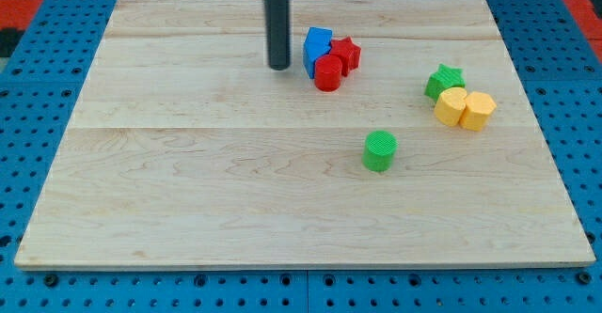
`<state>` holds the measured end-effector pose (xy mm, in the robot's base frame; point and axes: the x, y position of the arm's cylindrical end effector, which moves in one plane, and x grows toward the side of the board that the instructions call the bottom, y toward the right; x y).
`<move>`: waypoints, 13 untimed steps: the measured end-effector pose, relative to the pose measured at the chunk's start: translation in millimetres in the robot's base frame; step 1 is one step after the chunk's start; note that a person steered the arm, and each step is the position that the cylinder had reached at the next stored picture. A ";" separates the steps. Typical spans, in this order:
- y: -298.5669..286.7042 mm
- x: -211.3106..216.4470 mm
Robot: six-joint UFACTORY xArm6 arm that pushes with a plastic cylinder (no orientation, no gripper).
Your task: Point your arm to green circle
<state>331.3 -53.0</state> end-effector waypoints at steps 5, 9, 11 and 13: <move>-5.8 63.5; -11.7 63.5; -22.3 70.5; -65.3 108.2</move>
<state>439.5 -118.3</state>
